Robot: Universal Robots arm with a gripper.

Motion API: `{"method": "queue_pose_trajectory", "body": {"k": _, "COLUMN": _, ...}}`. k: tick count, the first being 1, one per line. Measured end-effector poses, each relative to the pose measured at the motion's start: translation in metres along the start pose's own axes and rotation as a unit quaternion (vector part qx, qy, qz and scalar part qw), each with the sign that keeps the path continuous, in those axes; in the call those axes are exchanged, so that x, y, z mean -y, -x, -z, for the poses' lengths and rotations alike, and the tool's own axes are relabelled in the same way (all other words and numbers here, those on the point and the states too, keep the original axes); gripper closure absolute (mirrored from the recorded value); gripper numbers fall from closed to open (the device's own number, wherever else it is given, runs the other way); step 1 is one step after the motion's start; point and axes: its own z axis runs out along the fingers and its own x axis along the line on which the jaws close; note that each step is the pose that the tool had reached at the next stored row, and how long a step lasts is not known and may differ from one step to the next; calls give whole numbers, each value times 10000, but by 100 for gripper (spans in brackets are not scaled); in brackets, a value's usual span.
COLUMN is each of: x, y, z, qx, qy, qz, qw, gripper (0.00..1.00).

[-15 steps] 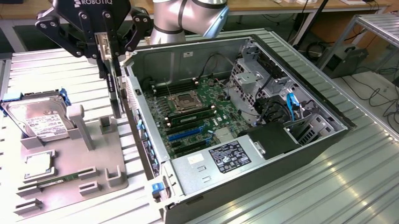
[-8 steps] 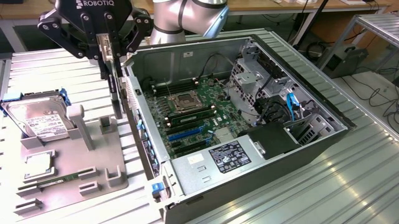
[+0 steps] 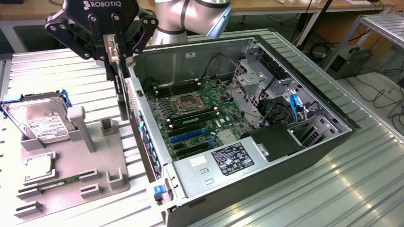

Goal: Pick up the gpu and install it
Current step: 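Pick up the gpu and move the gpu toward the slot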

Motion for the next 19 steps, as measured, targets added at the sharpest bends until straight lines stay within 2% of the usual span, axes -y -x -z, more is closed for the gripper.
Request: {"method": "queue_pose_trajectory", "body": {"k": 19, "x": -6, "y": 86, "z": -33, "qx": 1, "qy": -20, "qz": 1, "qw": 10000, "gripper": 74}}
